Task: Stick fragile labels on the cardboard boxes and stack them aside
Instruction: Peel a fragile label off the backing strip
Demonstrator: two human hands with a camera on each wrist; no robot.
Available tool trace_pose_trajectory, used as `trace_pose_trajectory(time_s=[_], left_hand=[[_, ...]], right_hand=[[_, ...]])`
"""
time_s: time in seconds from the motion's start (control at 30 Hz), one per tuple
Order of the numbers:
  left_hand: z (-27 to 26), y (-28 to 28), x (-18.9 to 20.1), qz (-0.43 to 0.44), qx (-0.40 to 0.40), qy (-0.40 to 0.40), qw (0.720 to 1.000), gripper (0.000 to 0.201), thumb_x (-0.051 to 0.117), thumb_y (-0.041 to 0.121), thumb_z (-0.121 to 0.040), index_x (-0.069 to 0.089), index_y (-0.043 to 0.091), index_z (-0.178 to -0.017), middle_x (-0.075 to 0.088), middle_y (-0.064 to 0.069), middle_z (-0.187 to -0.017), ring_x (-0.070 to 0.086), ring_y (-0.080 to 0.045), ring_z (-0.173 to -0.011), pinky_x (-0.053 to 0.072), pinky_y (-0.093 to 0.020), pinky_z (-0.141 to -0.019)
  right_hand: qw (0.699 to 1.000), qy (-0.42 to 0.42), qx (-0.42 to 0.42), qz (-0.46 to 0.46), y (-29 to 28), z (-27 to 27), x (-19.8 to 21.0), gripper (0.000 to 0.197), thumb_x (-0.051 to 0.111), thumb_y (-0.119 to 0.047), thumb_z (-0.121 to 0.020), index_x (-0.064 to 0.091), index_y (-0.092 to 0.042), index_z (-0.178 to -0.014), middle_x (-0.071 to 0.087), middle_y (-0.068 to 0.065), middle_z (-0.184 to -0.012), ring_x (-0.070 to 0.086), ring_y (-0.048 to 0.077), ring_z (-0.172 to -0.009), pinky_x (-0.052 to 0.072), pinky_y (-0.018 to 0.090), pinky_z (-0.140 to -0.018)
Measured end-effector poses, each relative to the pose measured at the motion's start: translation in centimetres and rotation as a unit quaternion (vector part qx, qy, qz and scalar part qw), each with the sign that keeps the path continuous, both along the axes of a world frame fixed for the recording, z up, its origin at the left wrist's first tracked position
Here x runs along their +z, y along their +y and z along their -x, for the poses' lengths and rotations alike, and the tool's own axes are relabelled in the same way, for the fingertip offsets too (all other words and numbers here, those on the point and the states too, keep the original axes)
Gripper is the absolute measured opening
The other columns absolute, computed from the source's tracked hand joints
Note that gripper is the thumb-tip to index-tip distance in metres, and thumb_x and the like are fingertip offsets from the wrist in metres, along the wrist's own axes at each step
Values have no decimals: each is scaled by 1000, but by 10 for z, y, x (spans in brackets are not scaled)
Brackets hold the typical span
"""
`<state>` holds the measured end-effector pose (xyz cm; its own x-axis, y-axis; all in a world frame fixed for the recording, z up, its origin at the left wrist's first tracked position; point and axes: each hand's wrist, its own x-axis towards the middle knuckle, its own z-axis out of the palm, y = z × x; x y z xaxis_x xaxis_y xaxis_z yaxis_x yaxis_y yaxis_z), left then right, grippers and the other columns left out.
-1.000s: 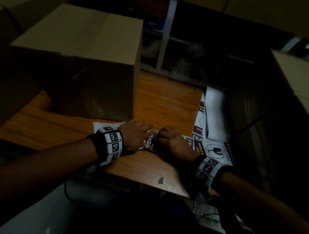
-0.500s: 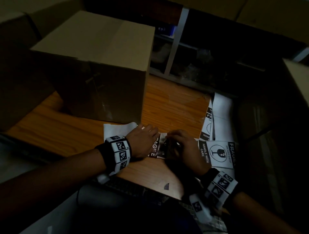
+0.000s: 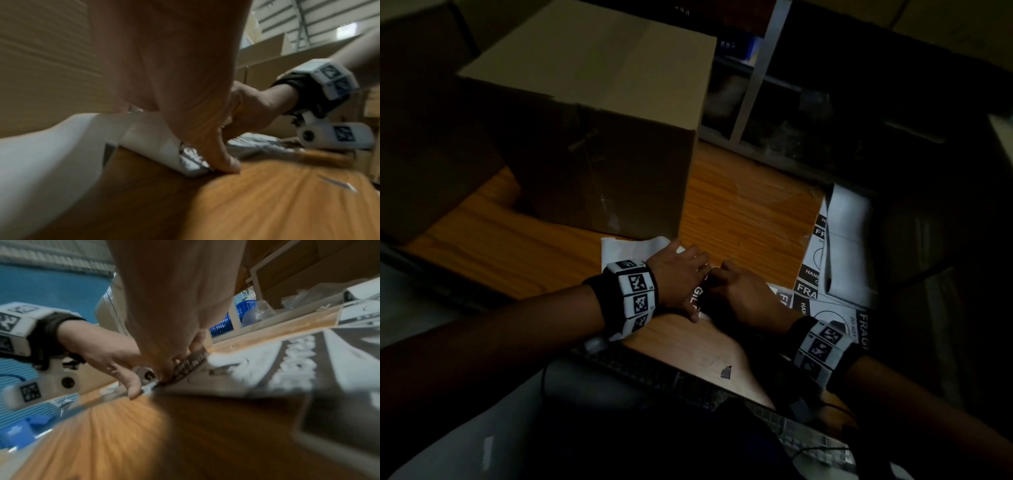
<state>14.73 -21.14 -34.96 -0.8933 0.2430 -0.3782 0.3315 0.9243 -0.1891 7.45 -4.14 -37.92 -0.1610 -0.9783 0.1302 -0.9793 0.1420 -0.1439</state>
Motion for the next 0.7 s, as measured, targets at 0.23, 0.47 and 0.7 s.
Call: trace_pose_trajectory(time_s=[0.23,0.47,0.7], left_hand=[[-2,-1,-6,13,13,-7,1000,107,44,78,-81,7,11,-155,11,-10,-161,18,-31,-144,21,-52,-114],[-1,-3,-11,20,13,-8,1000,108,41,80,-81,2,13,-156,7,-9,-162,15,-29,-146,20,-53,-113],[2,-2,-10,31,9,-15,999,108,41,80,-81,-1,14,-155,5,-9,-163,13,-29,-146,20,-54,-113]], right_hand=[[999,-2,10,53,6,-3,-4,23,59,-32,-84,75,-15,-82,67,4,-97,53,20,-91,42,30,-66],[995,20,4,97,17,-2,-6,15,69,-26,-87,75,-12,-88,68,3,-94,59,25,-87,42,30,-73],[994,8,13,106,25,1,-7,21,67,-28,-86,75,-9,-92,68,5,-96,50,21,-96,36,23,-78]])
